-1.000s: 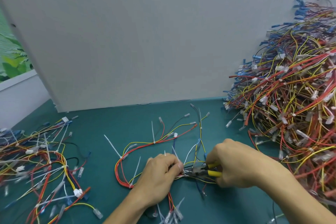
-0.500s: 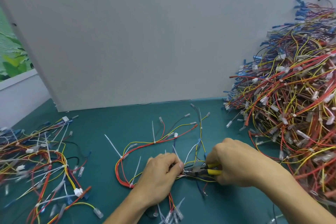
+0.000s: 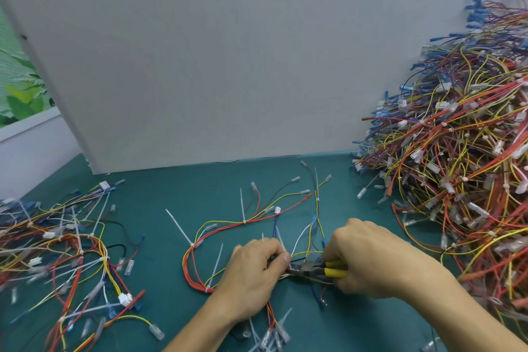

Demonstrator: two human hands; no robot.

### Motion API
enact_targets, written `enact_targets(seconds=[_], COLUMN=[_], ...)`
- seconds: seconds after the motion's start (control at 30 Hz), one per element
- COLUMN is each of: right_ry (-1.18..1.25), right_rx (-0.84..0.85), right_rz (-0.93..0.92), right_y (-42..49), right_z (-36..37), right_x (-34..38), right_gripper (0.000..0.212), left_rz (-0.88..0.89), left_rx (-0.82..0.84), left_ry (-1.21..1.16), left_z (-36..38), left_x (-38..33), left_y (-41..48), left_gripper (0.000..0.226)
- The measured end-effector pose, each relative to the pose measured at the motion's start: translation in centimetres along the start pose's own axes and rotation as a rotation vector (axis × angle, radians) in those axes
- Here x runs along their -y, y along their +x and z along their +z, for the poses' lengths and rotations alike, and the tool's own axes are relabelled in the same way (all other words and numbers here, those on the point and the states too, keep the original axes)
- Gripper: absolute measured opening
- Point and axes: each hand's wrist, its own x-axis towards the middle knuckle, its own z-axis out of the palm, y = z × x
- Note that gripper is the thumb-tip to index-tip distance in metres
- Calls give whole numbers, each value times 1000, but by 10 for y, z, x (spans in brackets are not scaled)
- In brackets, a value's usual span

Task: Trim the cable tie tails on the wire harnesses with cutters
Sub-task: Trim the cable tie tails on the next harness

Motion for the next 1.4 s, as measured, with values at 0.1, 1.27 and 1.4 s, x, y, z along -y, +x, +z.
enact_targets(seconds=[0.1,1.27,1.4], right_ry=[60,-5,-14], right_rx=[40,56,52], right_rz=[10,-59,-25], right_y=[-1,-9,-11], right_z=[-4,-13,-15], right_x=[-1,30,30], right_gripper=[23,18,20], left_rz=[-10,0,-6], left_rx=[-29,252,249], left_ry=[-104,-252,-264], left_z=[-1,-39,-39], left_x=[1,22,25], left_y=[0,-2,0], left_gripper=[20,16,19])
